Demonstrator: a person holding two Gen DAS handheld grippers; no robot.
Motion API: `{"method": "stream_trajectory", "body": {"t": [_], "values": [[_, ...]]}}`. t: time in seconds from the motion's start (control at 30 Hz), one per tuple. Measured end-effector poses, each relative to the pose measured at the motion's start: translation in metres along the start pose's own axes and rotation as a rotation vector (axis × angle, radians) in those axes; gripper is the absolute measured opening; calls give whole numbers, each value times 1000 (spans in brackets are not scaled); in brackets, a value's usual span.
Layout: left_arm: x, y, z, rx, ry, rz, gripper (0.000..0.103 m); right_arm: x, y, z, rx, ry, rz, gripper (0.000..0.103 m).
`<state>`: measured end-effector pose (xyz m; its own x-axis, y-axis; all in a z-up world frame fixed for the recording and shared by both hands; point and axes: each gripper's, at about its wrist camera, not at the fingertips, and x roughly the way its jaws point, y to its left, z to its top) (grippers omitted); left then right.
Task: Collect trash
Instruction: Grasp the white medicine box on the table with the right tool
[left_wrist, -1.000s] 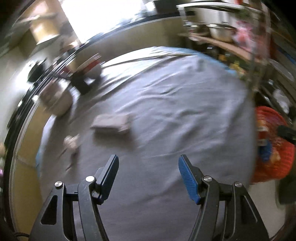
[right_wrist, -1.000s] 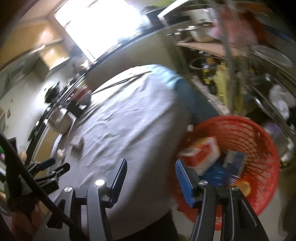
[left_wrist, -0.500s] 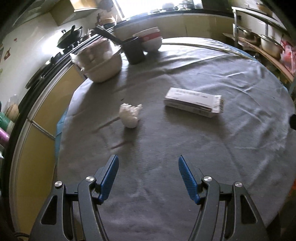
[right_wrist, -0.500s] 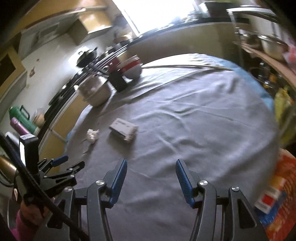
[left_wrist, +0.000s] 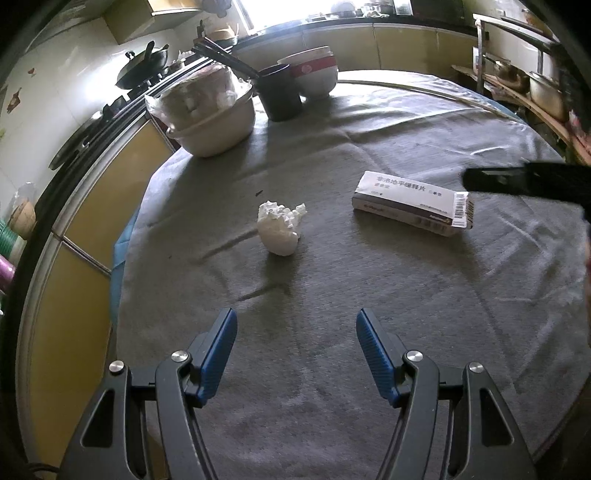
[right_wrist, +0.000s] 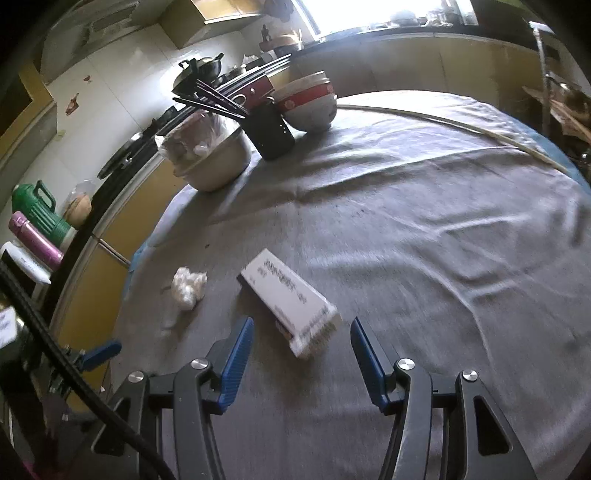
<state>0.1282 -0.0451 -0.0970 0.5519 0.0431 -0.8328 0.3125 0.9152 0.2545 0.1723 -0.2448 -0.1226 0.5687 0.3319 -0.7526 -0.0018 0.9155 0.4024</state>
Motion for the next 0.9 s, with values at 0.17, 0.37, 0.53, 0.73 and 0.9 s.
{"method": "stream_trajectory", "body": {"t": [0.17,0.37,0.53,0.73,0.9], "values": [[4,1,1,3,6,5,68,31,-4,19,29,26,24,59],[7,2,1,4,11,8,68,62,-9,25,43,81,22,60],[8,2,2,2,14,9,68,66,-4,25,30,108,48,62],[8,1,3,4,11,8,68,70,13,17,-33,145,68,62],[8,0,2,7,11,10,68,73,26,10,-88,157,54,62]]}}
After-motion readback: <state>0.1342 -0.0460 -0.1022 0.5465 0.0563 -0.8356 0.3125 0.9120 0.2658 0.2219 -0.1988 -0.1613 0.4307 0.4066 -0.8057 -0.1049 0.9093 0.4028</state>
